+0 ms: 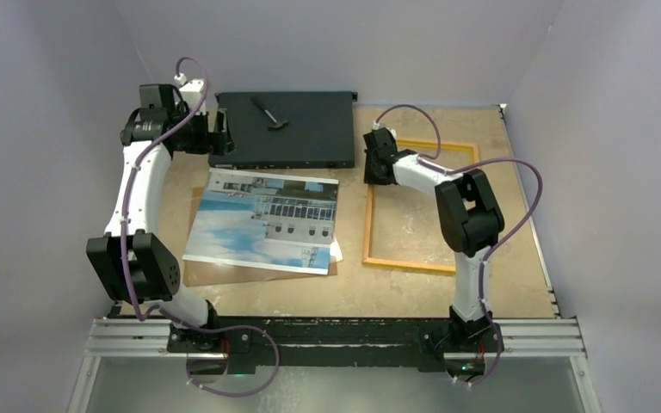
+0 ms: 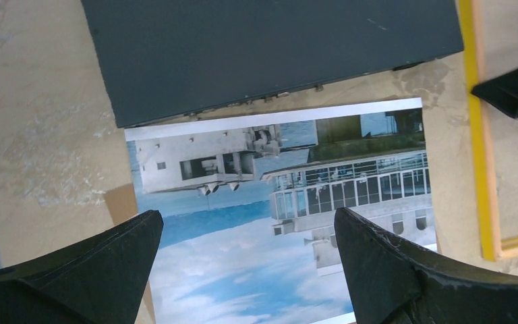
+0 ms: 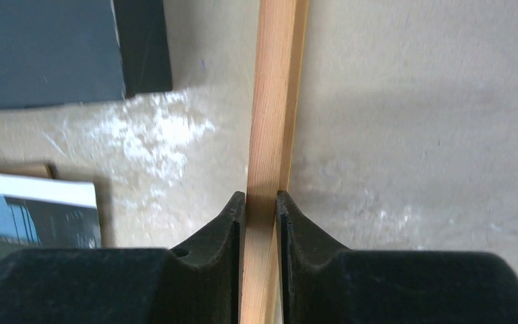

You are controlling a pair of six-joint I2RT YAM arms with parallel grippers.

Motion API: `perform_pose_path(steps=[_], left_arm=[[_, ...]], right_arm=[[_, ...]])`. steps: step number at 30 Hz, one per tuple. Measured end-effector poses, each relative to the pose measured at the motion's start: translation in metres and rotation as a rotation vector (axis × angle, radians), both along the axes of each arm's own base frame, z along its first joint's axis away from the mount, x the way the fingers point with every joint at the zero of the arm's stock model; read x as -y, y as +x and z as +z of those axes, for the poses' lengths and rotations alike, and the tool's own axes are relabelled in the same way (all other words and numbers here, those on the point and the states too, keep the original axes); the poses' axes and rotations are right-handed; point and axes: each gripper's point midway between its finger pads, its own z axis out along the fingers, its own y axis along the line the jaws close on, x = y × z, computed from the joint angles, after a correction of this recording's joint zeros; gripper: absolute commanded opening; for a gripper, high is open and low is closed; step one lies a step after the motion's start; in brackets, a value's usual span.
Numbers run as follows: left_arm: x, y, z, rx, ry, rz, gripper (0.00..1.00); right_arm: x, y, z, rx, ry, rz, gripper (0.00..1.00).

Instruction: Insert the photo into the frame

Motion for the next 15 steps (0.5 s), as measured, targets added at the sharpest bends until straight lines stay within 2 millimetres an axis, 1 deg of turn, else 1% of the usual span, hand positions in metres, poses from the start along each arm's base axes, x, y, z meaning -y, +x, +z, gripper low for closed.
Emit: perform_pose_path(steps=[3, 5, 10, 15], left_arm=[[-0.01, 0.002, -0.009, -0.02, 0.003, 0.025, 0.98], [-0.011, 0.0, -0.013, -0.029, 0.009, 0.024, 0.98], [-0.013, -0.004, -0.026, -0.055, 0.027, 0.018, 0.98], [-0.015, -0.008, -0.035, -0.074, 0.04, 0.012, 0.99]], right_arm=[[0.004, -0.016, 0.0, -0.017, -0.001, 0.006, 0.11], [0.005, -0.024, -0.001, -0.022, 0.009, -0.002, 0.11], [0.007, -0.052, -0.002, -0.04, 0.027, -0.029, 0.11], [-0.007, -0.059, -0.001, -0.042, 0.049, -0.031, 0.11]])
